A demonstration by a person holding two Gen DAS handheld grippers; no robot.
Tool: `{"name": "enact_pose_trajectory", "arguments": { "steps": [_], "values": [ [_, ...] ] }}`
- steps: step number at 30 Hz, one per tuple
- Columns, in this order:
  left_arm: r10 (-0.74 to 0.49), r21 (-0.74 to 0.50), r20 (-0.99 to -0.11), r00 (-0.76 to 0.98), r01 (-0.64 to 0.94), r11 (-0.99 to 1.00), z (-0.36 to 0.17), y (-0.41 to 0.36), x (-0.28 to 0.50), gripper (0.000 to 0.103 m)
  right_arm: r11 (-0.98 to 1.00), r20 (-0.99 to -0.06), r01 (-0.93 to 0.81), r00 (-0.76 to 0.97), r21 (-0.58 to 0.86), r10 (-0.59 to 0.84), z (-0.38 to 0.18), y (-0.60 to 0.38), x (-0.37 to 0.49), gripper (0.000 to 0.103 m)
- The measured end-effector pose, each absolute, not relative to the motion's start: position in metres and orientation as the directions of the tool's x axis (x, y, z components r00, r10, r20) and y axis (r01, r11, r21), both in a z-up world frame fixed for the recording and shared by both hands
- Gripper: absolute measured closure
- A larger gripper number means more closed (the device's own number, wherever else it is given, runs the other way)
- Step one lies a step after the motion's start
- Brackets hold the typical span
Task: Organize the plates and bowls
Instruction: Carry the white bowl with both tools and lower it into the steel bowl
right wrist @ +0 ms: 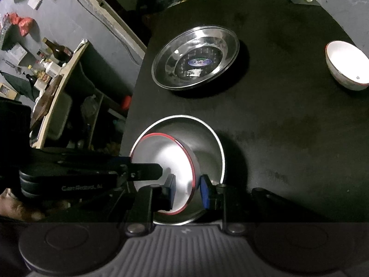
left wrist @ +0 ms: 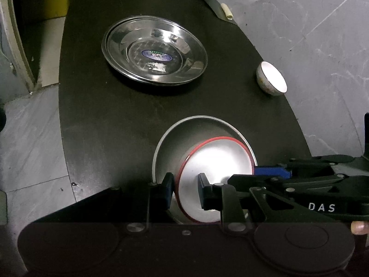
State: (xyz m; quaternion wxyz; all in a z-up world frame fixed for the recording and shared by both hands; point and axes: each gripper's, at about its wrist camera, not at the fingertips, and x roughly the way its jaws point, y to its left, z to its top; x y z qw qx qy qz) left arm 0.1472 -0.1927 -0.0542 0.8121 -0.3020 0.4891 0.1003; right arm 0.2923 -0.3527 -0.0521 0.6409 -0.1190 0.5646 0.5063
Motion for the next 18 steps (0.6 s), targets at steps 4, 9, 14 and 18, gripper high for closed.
{"name": "enact_pose_trajectory", "arguments": {
  "steps": [4, 9, 14, 18],
  "values": [
    [-0.125, -0.381, -0.86, 0.495, -0.46, 0.802, -0.0532, -0.1945, 0.1476, 0.08, 0.457, -0.846, -0.785, -0.153, 0.418, 0.511, -0.0546, -0.3521, 0.2924, 0.076],
    [-0.121, -0.377, -0.863, 0.491, -0.465, 0.801, -0.0528, -0.1959, 0.1483, 0.077, 0.452, -0.846, -0.788, -0.157, 0.418, 0.509, -0.0551, -0.3527, 0.2919, 0.076],
    [-0.112, -0.373, -0.864, 0.492, -0.472, 0.799, -0.052, -0.1962, 0.1475, 0.075, 0.451, -0.846, -0.788, -0.158, 0.418, 0.509, -0.056, -0.353, 0.2926, 0.076],
    [-0.108, -0.373, -0.863, 0.494, -0.478, 0.795, -0.0517, -0.1964, 0.1466, 0.075, 0.445, -0.844, -0.79, -0.163, 0.422, 0.51, -0.0572, -0.3538, 0.2937, 0.076]
  ]
}}
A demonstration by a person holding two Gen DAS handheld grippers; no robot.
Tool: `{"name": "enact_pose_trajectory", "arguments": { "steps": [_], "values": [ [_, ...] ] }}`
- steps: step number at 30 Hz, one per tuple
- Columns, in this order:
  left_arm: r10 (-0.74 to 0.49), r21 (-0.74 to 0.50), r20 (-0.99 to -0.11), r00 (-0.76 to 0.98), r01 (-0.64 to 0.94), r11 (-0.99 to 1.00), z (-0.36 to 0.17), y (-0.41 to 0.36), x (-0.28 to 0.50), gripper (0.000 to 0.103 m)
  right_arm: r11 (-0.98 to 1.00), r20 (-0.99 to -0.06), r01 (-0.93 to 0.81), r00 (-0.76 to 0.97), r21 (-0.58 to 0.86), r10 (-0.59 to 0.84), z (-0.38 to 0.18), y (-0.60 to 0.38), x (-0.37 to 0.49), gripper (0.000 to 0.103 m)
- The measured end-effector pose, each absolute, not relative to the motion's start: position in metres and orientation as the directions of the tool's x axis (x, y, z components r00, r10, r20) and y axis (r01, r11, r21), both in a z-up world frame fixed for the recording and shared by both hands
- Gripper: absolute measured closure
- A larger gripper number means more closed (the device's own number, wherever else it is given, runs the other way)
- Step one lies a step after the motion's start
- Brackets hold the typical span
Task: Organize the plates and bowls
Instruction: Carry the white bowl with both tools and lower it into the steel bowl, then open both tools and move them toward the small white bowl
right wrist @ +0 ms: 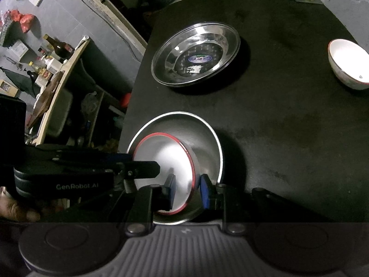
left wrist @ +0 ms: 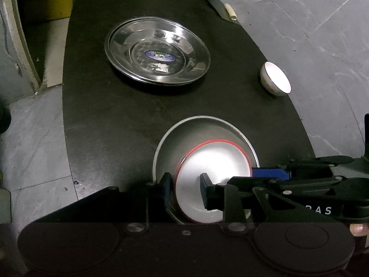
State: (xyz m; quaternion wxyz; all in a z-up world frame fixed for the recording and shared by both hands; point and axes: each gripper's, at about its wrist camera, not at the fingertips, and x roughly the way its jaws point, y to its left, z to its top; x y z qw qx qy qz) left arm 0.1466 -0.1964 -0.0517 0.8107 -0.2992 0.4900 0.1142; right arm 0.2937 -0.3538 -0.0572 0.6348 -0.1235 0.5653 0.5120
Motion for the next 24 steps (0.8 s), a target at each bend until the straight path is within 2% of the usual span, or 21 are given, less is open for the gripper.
{"name": "enact_pose_trajectory", "arguments": {
  "steps": [20, 24],
  "values": [
    [-0.069, -0.357, -0.865, 0.496, -0.513, 0.781, -0.039, -0.195, 0.143, 0.075, 0.419, -0.83, -0.804, -0.155, 0.421, 0.535, -0.052, -0.36, 0.296, 0.074],
    [-0.058, -0.351, -0.865, 0.499, -0.517, 0.781, -0.033, -0.195, 0.141, 0.072, 0.417, -0.821, -0.801, -0.155, 0.43, 0.55, -0.049, -0.363, 0.298, 0.072]
  ]
}}
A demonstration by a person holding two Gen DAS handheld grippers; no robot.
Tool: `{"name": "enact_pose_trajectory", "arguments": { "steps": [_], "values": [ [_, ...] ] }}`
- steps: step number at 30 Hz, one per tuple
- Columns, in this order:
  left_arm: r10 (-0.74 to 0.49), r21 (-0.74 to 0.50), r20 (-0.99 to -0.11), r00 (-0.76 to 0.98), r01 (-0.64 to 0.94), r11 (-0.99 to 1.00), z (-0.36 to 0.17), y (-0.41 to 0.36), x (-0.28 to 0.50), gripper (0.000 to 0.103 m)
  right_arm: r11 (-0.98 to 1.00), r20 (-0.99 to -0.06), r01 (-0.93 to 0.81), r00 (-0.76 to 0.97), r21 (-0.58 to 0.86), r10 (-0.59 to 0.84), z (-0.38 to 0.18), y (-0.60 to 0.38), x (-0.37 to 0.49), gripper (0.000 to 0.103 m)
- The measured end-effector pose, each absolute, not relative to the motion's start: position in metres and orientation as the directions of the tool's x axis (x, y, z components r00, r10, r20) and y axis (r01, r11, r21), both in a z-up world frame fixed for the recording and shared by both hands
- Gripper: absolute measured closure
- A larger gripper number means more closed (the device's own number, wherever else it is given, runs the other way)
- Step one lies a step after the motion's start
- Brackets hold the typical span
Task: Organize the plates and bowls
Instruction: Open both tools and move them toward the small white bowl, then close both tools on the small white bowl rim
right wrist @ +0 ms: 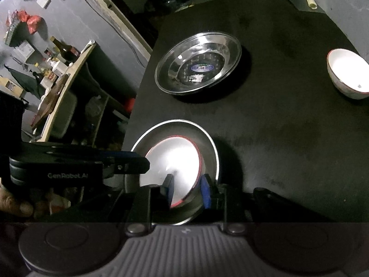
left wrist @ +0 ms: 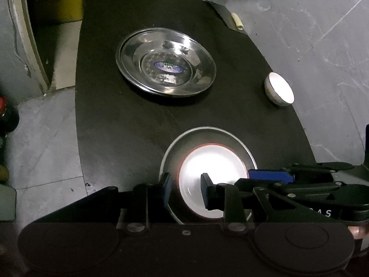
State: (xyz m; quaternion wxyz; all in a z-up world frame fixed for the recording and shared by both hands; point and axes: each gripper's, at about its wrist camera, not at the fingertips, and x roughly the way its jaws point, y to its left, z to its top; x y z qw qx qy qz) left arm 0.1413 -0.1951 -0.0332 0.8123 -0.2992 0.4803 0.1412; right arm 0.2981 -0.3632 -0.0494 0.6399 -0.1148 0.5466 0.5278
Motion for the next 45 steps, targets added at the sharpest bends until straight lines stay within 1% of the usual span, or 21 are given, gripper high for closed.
{"name": "enact_pose_trajectory", "arguments": {
  "steps": [1, 3, 5, 7, 8, 9, 10, 11, 12, 13, 17, 19, 20, 22, 23, 26, 29, 35, 38, 41, 45],
  "values": [
    [-0.054, -0.349, -0.864, 0.501, -0.517, 0.781, -0.031, -0.195, 0.141, 0.072, 0.414, -0.818, -0.802, -0.152, 0.43, 0.555, -0.048, -0.364, 0.298, 0.069],
    [-0.047, -0.352, -0.858, 0.511, -0.518, 0.78, -0.026, -0.193, 0.14, 0.065, 0.405, -0.809, -0.807, -0.145, 0.429, 0.57, -0.044, -0.367, 0.299, 0.067],
    [-0.037, -0.351, -0.852, 0.523, -0.517, 0.78, -0.021, -0.192, 0.143, 0.061, 0.396, -0.793, -0.808, -0.137, 0.436, 0.593, -0.039, -0.371, 0.3, 0.066],
    [-0.027, -0.349, -0.846, 0.533, -0.513, 0.784, -0.016, -0.19, 0.149, 0.053, 0.396, -0.781, -0.807, -0.123, 0.437, 0.612, -0.034, -0.375, 0.303, 0.065],
    [-0.025, -0.349, -0.843, 0.538, -0.511, 0.786, -0.014, -0.189, 0.152, 0.041, 0.399, -0.776, -0.806, -0.115, 0.438, 0.62, -0.032, -0.377, 0.305, 0.064],
    [-0.025, -0.35, -0.84, 0.543, -0.505, 0.789, -0.013, -0.188, 0.156, 0.031, 0.404, -0.771, -0.803, -0.104, 0.438, 0.628, -0.03, -0.38, 0.308, 0.059],
    [-0.027, -0.35, -0.837, 0.547, -0.497, 0.794, -0.011, -0.188, 0.161, 0.025, 0.414, -0.766, -0.798, -0.091, 0.438, 0.636, -0.029, -0.383, 0.311, 0.053],
    [-0.026, -0.349, -0.836, 0.548, -0.493, 0.797, -0.01, -0.189, 0.166, 0.016, 0.422, -0.763, -0.794, -0.08, 0.438, 0.641, -0.028, -0.385, 0.314, 0.051],
    [-0.023, -0.344, -0.836, 0.548, -0.49, 0.801, -0.009, -0.189, 0.172, 0.011, 0.433, -0.761, -0.788, -0.069, 0.438, 0.646, -0.027, -0.388, 0.318, 0.047],
    [-0.02, -0.339, -0.837, 0.547, -0.488, 0.804, -0.009, -0.188, 0.177, 0.01, 0.445, -0.759, -0.781, -0.056, 0.438, 0.649, -0.027, -0.391, 0.323, 0.042],
    [-0.017, -0.32, -0.841, 0.541, -0.47, 0.823, -0.008, -0.189, 0.202, 0.001, 0.492, -0.762, -0.76, -0.006, 0.424, 0.648, -0.029, -0.403, 0.34, 0.03],
    [-0.015, -0.313, -0.837, 0.547, -0.455, 0.834, -0.007, -0.19, 0.214, 0.001, 0.517, -0.758, -0.748, 0.028, 0.417, 0.652, -0.029, -0.412, 0.349, 0.019],
    [-0.016, -0.309, -0.835, 0.55, -0.445, 0.841, -0.007, -0.191, 0.222, 0.001, 0.526, -0.753, -0.741, 0.041, 0.418, 0.657, -0.03, -0.416, 0.352, 0.015],
    [-0.012, -0.296, -0.831, 0.556, -0.423, 0.856, -0.007, -0.193, 0.238, 0.001, 0.554, -0.739, -0.718, 0.081, 0.423, 0.669, -0.032, -0.424, 0.36, 0.002],
    [-0.016, -0.29, -0.83, 0.558, -0.407, 0.866, -0.007, -0.194, 0.247, 0.001, 0.572, -0.73, -0.702, 0.109, 0.424, 0.674, -0.034, -0.428, 0.364, 0.0],
    [-0.05, -0.294, -0.821, 0.569, -0.346, 0.891, -0.009, -0.196, 0.276, 0.001, 0.662, -0.732, -0.651, 0.232, 0.372, 0.64, -0.04, -0.438, 0.373, 0.0],
    [-0.071, -0.293, -0.806, 0.588, -0.292, 0.911, -0.013, -0.199, 0.306, 0.001, 0.713, -0.73, -0.622, 0.314, 0.325, 0.607, -0.042, -0.44, 0.378, 0.0],
    [-0.057, -0.199, -0.805, 0.59, -0.179, 0.964, -0.019, -0.217, 0.368, 0.001, 0.79, -0.707, -0.548, 0.441, 0.275, 0.552, -0.048, -0.451, 0.391, 0.0],
    [-0.033, -0.133, -0.805, 0.593, -0.127, 0.983, -0.021, -0.229, 0.391, 0.001, 0.831, -0.695, -0.479, 0.496, 0.281, 0.521, -0.055, -0.458, 0.4, 0.0],
    [-0.007, -0.071, -0.795, 0.606, -0.081, 0.994, -0.025, -0.24, 0.409, 0.001, 0.846, -0.688, -0.427, 0.51, 0.318, 0.516, -0.066, -0.465, 0.408, 0.0],
    [0.002, -0.042, -0.791, 0.612, -0.058, 0.997, -0.034, -0.247, 0.428, 0.001, 0.852, -0.672, -0.386, 0.529, 0.353, 0.518, -0.075, -0.472, 0.412, 0.0]
  ]
}}
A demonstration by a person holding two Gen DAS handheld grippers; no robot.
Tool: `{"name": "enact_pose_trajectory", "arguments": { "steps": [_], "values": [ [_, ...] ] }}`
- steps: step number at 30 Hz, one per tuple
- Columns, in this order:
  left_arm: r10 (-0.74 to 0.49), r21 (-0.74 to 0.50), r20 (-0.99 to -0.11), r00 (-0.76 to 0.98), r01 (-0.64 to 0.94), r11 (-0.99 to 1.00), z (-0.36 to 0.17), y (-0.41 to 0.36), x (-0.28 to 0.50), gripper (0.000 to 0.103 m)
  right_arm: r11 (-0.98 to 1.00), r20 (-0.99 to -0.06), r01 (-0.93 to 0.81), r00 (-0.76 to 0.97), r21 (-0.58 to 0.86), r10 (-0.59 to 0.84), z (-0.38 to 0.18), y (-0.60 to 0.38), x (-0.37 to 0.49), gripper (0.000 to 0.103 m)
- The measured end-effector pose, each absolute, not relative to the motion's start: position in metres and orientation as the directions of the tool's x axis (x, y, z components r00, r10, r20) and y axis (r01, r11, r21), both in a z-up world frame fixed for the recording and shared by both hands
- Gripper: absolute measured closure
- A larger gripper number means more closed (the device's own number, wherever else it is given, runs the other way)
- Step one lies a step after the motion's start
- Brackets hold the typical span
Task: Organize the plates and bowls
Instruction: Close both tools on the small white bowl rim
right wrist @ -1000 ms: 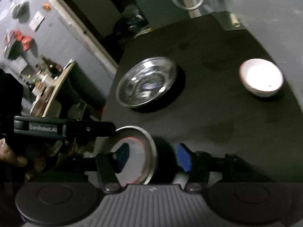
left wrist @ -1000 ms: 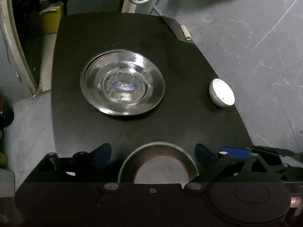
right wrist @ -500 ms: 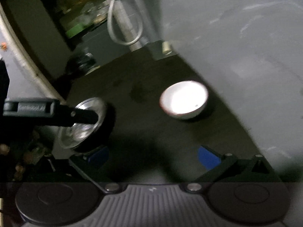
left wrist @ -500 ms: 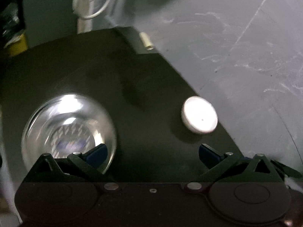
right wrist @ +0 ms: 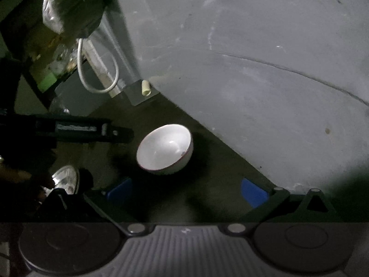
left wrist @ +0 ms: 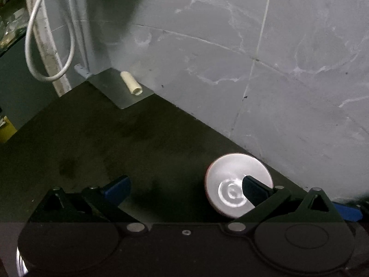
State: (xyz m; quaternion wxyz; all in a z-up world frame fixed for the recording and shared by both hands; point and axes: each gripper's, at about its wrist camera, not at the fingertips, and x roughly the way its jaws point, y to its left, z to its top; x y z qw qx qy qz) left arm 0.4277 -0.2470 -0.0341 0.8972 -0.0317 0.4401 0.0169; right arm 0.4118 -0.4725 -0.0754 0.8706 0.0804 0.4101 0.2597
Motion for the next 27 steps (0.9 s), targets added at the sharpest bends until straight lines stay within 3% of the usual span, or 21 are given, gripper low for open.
{"name": "enact_pose_trajectory", "arguments": {
  "steps": [6, 10, 16, 19, 25, 27],
  "values": [
    [0.006, -0.022, -0.821, 0.571, -0.042, 0.999, -0.053, -0.252, 0.45, 0.001, 0.861, -0.648, -0.33, 0.567, 0.387, 0.509, -0.085, -0.476, 0.419, 0.001],
    [0.009, -0.023, -0.833, 0.553, -0.051, 0.998, -0.062, -0.252, 0.458, 0.002, 0.873, -0.642, -0.314, 0.591, 0.375, 0.488, -0.09, -0.468, 0.424, 0.015],
    [0.003, -0.051, -0.843, 0.538, -0.086, 0.995, -0.068, -0.249, 0.459, 0.014, 0.874, -0.636, -0.271, 0.605, 0.402, 0.48, -0.098, -0.455, 0.439, 0.036],
    [-0.001, -0.061, -0.845, 0.535, -0.095, 0.994, -0.069, -0.249, 0.458, 0.018, 0.869, -0.63, -0.273, 0.604, 0.413, 0.489, -0.099, -0.45, 0.444, 0.039],
    [-0.038, -0.117, -0.855, 0.517, -0.122, 0.986, -0.075, -0.246, 0.457, 0.035, 0.864, -0.64, -0.28, 0.585, 0.418, 0.499, -0.106, -0.442, 0.452, 0.053],
    [-0.05, -0.132, -0.858, 0.511, -0.127, 0.983, -0.077, -0.245, 0.457, 0.051, 0.866, -0.647, -0.282, 0.579, 0.412, 0.496, -0.108, -0.441, 0.453, 0.057]
  ]
}}
